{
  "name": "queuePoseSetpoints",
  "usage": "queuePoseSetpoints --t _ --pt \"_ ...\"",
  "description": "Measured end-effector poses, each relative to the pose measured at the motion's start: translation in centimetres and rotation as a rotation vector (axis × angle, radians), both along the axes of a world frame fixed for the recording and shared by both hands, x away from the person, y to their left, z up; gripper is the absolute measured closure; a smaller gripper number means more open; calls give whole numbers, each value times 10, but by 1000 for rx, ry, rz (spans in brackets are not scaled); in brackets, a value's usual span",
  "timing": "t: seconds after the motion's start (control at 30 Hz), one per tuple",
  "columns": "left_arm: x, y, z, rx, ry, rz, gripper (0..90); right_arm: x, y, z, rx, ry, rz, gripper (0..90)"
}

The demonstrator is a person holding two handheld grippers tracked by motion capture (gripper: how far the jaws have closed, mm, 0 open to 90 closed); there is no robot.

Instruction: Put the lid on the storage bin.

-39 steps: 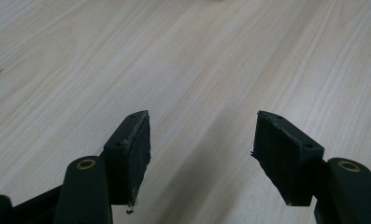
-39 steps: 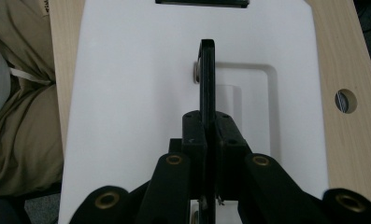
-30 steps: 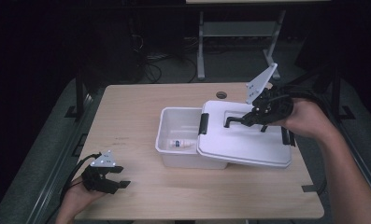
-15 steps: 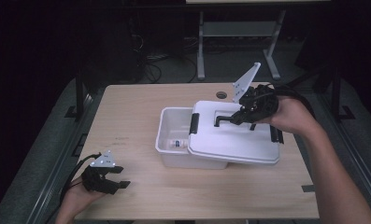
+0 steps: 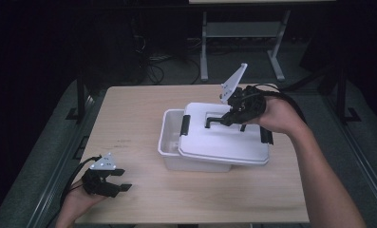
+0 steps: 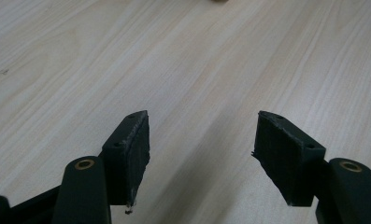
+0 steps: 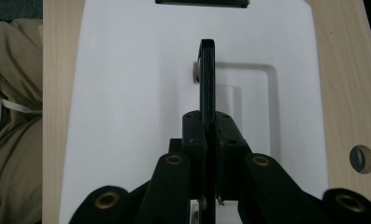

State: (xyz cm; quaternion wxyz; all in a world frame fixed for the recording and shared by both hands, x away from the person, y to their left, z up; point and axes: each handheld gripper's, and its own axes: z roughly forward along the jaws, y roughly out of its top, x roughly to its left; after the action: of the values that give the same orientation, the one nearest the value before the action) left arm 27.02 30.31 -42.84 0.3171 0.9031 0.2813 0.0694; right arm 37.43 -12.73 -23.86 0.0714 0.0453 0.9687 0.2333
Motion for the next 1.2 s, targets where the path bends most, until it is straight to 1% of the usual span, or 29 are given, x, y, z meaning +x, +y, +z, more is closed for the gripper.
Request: queuePoseSetpoints --t 0.23,0.4,0.47,0.7,0.8,1.2 --pt "-1 0 0 -13 -3 7 352 5 16 -2 2 6 9 845" --pt "-2 2 1 -20 -4 13 351 9 23 -5 3 14 9 845" --pt "-2 3 2 -18 -6 12 350 11 26 -5 1 10 13 845" --pt "-2 4 3 -25 -11 13 349 16 36 -5 12 13 16 845" --pt "-2 5 3 -26 -9 13 349 20 39 -7 22 17 21 845" --pt "-2 5 2 -30 -9 13 348 30 52 -19 25 38 29 845"
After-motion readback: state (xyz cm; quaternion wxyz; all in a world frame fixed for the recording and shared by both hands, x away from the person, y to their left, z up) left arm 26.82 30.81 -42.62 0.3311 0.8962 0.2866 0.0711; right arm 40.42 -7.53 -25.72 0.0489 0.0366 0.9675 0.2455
